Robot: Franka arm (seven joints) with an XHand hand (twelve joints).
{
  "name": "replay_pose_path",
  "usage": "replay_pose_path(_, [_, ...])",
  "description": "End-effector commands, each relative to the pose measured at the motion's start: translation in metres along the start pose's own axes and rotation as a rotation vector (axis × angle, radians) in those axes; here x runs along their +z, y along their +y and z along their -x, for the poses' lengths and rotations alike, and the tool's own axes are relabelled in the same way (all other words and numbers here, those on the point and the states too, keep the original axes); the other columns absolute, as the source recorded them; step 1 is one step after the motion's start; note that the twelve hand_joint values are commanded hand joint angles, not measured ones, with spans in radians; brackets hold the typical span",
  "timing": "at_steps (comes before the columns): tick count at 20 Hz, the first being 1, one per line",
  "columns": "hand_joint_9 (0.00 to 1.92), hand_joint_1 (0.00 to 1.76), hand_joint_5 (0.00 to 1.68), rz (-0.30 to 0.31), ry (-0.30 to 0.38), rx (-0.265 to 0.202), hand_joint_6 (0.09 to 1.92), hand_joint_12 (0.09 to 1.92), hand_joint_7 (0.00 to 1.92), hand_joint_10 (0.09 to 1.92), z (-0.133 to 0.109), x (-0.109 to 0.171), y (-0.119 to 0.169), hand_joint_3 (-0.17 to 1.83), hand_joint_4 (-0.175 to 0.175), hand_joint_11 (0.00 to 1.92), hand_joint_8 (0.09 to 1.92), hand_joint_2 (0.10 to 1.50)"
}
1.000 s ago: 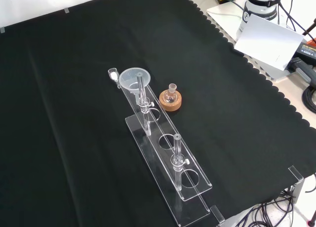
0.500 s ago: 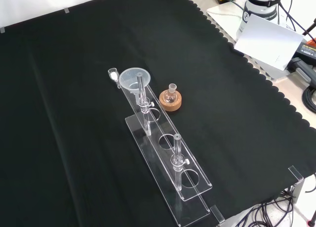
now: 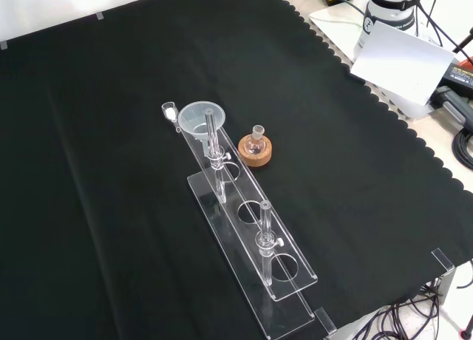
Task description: Pick up the funnel from the transparent funnel stand.
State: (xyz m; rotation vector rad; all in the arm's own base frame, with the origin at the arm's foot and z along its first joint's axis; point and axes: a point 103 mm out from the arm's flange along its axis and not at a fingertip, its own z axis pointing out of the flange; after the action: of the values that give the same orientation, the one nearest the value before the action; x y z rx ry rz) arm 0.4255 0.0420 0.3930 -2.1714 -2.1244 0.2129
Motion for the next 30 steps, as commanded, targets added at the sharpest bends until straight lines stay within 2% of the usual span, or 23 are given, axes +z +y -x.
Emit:
replay_pose_path(1, [0.19,0.00,0.21,0.002,-0.008,-0.076,0.09,1.35,0.02,0.65,-0.054,0.007,0.038,0.40,-0.003,0.20,0.55,1.13])
replay_pose_path(7, [0.21,0.02,0.20,-0.037,-0.020,-0.094,0.09,1.38,0.07,0.68,-0.072,0.023,0.056,0.36,-0.008,0.17,0.58,1.08])
replay_pose_path(17, [0.26,0.27,0.23,-0.120,-0.053,-0.130,0.09,1.42,0.10,0.73,-0.085,0.044,0.074,0.26,-0.021,0.15,0.65,0.93])
replay_pose_path(22, [0.23,0.42,0.13,-0.197,-0.086,-0.161,0.09,1.46,0.01,0.77,-0.093,0.050,0.081,0.19,-0.011,0.19,0.69,0.82])
replay_pose_path(25, [0.21,0.49,0.05,-0.244,-0.108,-0.165,0.09,1.48,0.00,0.82,-0.097,0.053,0.085,0.16,-0.008,0.26,0.64,0.78])
replay_pose_path(30, [0.13,0.52,0.00,-0.276,-0.121,-0.191,0.09,1.49,0.00,0.87,-0.104,0.057,0.088,0.15,-0.015,0.30,0.53,0.75])
